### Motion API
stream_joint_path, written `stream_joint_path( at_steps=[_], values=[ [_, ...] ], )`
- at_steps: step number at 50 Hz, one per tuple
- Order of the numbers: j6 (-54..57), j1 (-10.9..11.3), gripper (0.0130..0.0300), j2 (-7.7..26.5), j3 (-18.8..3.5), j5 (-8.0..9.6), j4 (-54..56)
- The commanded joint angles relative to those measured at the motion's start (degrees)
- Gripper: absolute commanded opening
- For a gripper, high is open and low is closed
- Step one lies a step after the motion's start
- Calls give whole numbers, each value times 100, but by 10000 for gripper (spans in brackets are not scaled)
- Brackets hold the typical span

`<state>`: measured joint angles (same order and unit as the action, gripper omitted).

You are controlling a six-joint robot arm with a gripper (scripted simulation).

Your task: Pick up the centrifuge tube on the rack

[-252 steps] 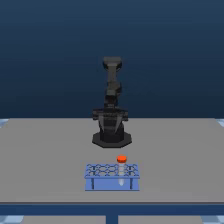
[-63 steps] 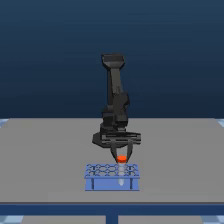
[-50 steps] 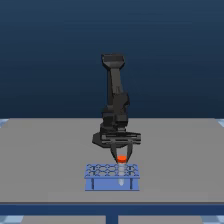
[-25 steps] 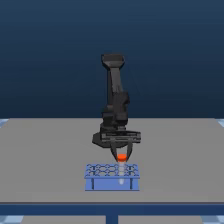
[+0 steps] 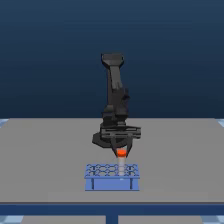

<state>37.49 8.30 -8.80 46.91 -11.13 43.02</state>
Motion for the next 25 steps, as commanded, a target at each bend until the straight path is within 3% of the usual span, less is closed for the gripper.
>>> stream_joint_path(
  at_steps=[1,25],
  values=[
    [530,0,130,-64,-47,133,437],
    [2578,0,130,-273,-208,335,2461]
  ],
)
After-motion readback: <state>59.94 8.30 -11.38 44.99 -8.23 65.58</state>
